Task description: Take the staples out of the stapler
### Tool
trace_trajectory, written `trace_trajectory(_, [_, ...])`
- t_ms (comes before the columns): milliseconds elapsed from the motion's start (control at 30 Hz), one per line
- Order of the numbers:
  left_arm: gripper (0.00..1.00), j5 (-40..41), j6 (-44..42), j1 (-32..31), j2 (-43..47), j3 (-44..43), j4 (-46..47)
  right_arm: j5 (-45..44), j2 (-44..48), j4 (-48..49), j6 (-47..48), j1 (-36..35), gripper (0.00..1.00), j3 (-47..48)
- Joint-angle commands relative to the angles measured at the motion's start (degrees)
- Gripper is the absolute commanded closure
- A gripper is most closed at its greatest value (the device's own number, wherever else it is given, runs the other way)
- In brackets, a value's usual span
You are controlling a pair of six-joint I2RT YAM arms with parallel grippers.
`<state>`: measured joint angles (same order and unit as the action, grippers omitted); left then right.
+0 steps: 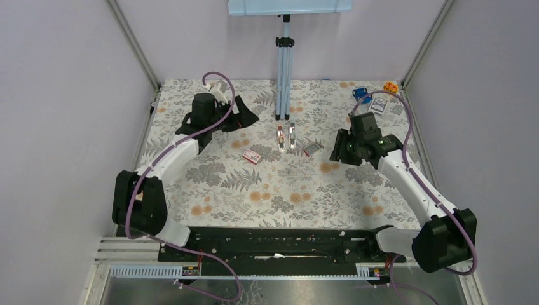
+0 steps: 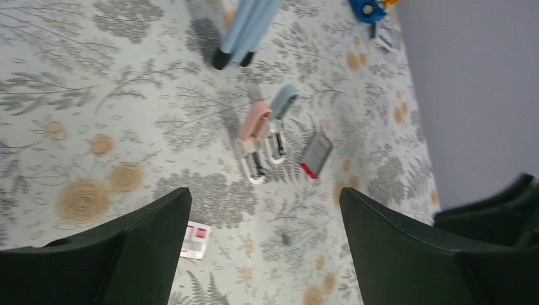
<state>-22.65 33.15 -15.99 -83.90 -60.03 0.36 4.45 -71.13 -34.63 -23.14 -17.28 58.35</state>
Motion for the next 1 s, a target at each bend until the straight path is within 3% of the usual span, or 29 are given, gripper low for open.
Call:
trace_trajectory(0, [0.09, 2.6, -5.8, 2.2, -3.2, -5.9, -3.4, -4.1, 4.4, -8.7, -6.5, -2.1, 0.5, -1.9])
trace_trajectory(200, [0.09, 3.0, -8.4, 3.6, -8.4, -8.9, -6.6, -10.4, 12.2, -15.3, -16.9, -10.4, 0.5, -10.6])
trace_trajectory(533, [0.1, -2.1, -5.8, 4.2, -14.5, -9.8, -4.1, -9.5, 20.5, -17.7, -31.3, -22.4, 0.51, -23.9])
trace_trajectory(800, [0.1, -1.8, -6.2, 4.2, -12.8, -8.5, -3.6, -13.8, 21.6, -15.3, -43.3, -35.6, 0.51, -31.6])
trace_trajectory(967, [0.11, -2.4, -5.8, 4.2, -11.5, -7.2, -2.1, -16.7, 18.4, -15.2, -47.5, -39.6, 0.53, -31.4])
